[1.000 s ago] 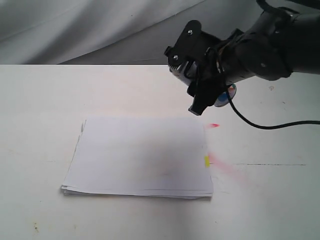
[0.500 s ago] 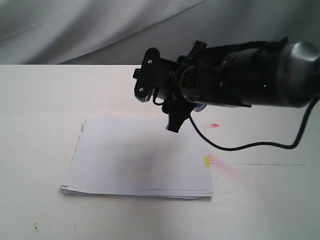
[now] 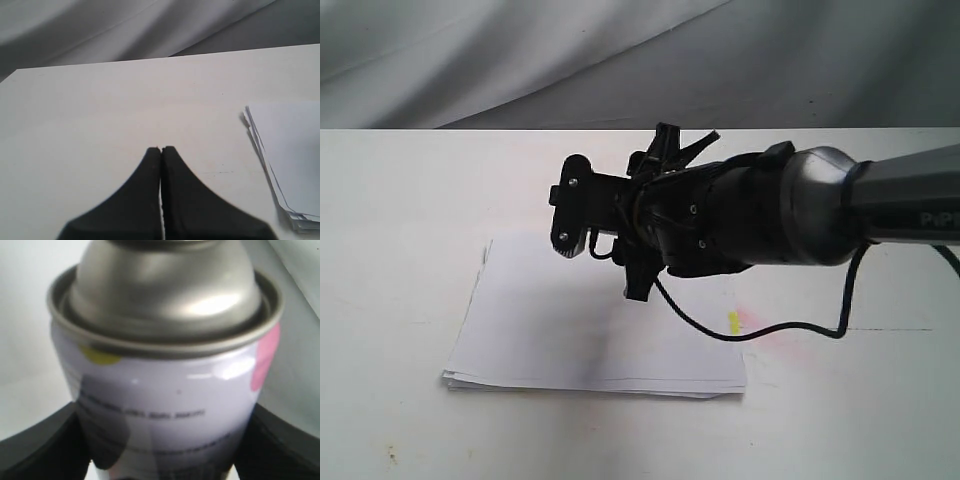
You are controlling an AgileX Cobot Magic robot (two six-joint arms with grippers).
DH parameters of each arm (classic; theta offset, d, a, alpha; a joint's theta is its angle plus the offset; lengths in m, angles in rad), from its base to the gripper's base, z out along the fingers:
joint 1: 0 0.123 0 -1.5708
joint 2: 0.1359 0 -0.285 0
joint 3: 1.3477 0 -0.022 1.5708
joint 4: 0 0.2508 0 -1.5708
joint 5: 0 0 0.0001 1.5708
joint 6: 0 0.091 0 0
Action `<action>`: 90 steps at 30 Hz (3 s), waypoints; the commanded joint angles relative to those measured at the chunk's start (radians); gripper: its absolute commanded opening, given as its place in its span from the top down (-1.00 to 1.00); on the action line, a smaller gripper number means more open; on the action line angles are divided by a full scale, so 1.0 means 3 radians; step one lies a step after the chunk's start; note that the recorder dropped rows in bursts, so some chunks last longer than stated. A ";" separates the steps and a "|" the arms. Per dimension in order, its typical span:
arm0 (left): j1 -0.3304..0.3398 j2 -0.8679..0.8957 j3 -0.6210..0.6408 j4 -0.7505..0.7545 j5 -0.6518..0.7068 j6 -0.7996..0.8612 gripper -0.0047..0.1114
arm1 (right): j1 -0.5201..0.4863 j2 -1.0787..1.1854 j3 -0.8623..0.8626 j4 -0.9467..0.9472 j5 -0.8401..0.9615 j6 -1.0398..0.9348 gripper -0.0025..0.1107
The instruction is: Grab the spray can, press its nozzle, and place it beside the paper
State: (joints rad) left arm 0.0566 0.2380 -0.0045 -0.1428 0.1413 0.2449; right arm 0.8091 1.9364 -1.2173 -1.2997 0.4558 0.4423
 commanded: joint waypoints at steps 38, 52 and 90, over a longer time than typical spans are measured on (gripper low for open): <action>0.0005 -0.0018 0.0015 0.0695 -0.0031 0.0081 0.92 | 0.0164 -0.0114 0.0269 -0.0138 0.0461 0.0021 0.96; 0.0005 -0.0018 0.0015 -0.0347 -0.0905 -0.1258 0.92 | 0.0164 -0.0114 0.0269 -0.0145 0.0459 0.0021 0.96; 0.0005 0.4473 -0.3236 -0.3936 0.2941 0.3529 0.92 | 0.0164 -0.0114 0.0269 -0.0155 0.0438 0.0021 0.96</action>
State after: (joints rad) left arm 0.0574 1.5211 -0.9721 -1.2473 0.9091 1.1673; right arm 0.8577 1.9207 -1.1348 -1.3166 0.5813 0.4438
